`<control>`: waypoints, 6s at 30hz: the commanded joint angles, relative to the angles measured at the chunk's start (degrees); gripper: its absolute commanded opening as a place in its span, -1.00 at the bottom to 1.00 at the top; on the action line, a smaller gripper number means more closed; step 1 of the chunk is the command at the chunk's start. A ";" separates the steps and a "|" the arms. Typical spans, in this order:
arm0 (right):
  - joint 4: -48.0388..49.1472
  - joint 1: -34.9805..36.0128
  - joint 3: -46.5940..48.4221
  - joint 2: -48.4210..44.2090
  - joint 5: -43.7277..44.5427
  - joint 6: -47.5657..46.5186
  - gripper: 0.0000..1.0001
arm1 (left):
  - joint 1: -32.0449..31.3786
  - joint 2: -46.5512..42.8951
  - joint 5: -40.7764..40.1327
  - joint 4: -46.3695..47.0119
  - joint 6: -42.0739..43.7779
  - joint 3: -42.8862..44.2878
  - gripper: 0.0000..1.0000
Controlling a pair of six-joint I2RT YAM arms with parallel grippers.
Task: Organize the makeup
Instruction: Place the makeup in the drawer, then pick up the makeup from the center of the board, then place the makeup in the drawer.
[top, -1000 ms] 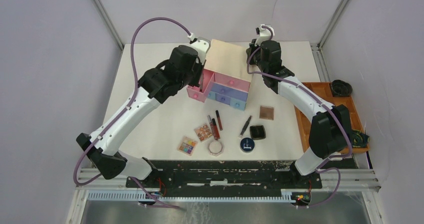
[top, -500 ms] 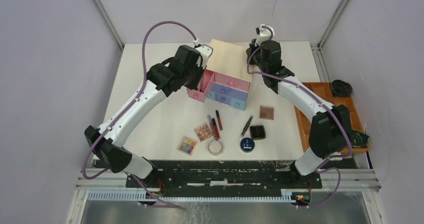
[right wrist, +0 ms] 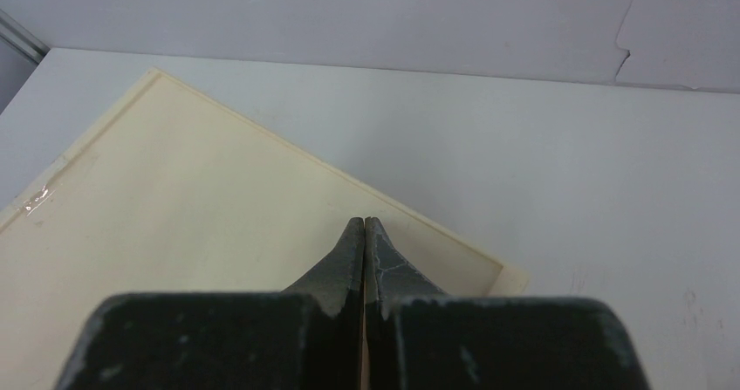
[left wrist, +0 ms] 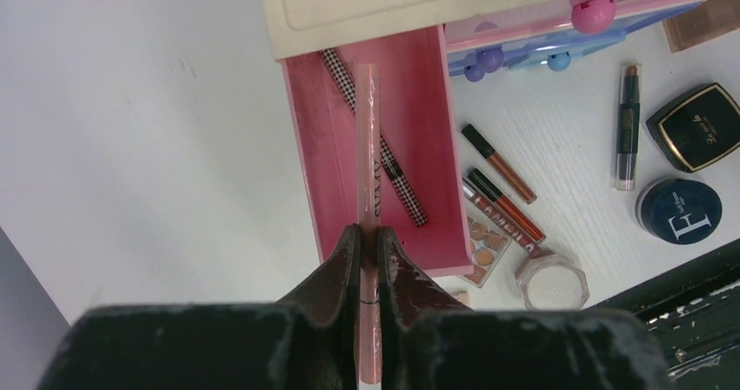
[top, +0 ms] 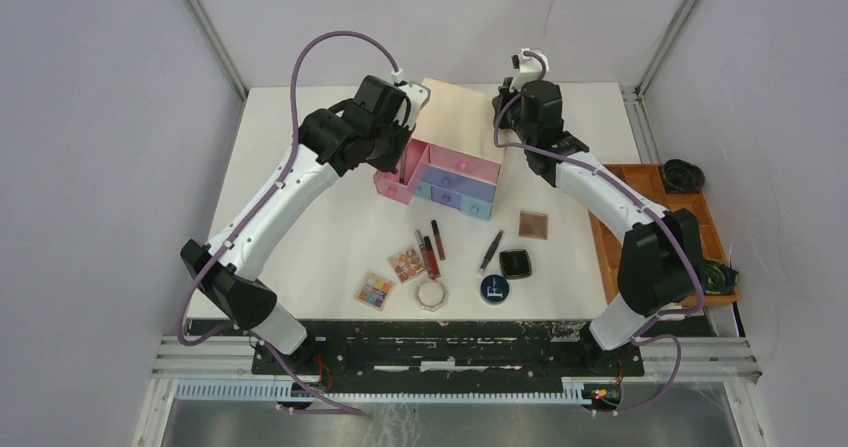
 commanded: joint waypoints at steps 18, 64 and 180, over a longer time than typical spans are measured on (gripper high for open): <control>-18.65 -0.87 -4.79 4.91 2.10 -0.58 -0.99 | 0.38 6.69 0.33 -5.99 3.40 8.71 -0.47; -19.02 -1.02 -4.24 6.02 1.48 -0.40 -0.99 | -22.28 -1.50 -1.59 44.16 -15.10 -31.64 0.43; -18.47 -1.03 -4.75 5.60 2.10 -0.41 -0.99 | -8.76 -0.05 -17.13 -7.58 5.73 3.62 -0.94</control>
